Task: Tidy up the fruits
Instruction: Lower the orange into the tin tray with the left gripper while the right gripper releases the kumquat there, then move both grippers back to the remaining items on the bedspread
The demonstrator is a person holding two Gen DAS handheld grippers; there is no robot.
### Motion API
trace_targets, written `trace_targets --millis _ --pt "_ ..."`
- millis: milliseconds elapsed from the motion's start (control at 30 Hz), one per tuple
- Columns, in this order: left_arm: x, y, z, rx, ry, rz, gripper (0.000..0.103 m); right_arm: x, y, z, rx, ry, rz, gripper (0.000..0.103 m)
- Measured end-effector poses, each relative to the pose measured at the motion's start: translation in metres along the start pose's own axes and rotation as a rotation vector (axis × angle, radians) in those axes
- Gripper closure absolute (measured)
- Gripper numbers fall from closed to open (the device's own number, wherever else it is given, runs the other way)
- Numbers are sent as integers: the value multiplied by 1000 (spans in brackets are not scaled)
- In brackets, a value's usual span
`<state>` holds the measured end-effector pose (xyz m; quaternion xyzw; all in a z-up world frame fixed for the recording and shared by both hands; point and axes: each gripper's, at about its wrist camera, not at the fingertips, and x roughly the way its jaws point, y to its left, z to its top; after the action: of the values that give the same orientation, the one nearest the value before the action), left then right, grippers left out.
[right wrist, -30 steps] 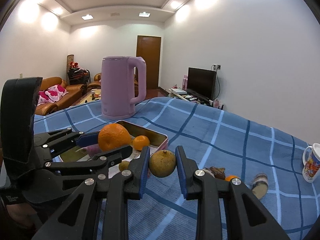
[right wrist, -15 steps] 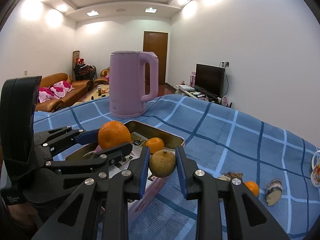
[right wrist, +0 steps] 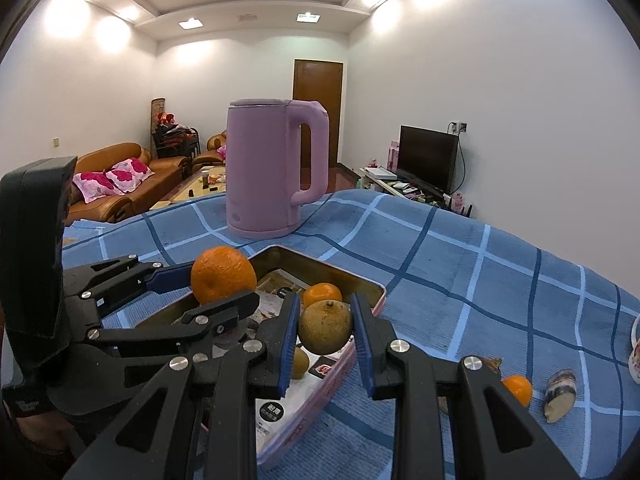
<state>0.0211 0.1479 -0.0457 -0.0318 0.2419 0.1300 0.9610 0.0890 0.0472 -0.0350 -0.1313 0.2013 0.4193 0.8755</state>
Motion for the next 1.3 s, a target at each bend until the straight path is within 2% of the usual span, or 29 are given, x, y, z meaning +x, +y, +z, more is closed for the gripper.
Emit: trace_targets --millis 433,933,1067,1100,1133,1167,1200,1267,1300 --pt "4 6 -1 19 42 -8 55 22 -1 4 57 39 53 75" --pt "14 1 -4 67 114 -5 53 54 -5 -4 154 153 142 75" --pt "14 1 -5 72 125 15 45 57 -3 -6 157 174 164 71" --pt "14 2 -5 66 128 19 40 56 -3 -6 153 175 157 69" --pt "14 4 -5 59 128 32 36 55 -4 -7 152 176 151 58" --pt "12 5 -5 54 123 47 26 53 -5 -7 156 175 148 46" --pt "9 5 -4 50 115 52 17 50 -7 -6 157 169 136 42" --pt "3 3 -1 46 93 37 8 43 -12 -5 164 154 131 40" --pt "-2 -1 2 53 78 30 7 38 -15 -4 168 147 131 40"
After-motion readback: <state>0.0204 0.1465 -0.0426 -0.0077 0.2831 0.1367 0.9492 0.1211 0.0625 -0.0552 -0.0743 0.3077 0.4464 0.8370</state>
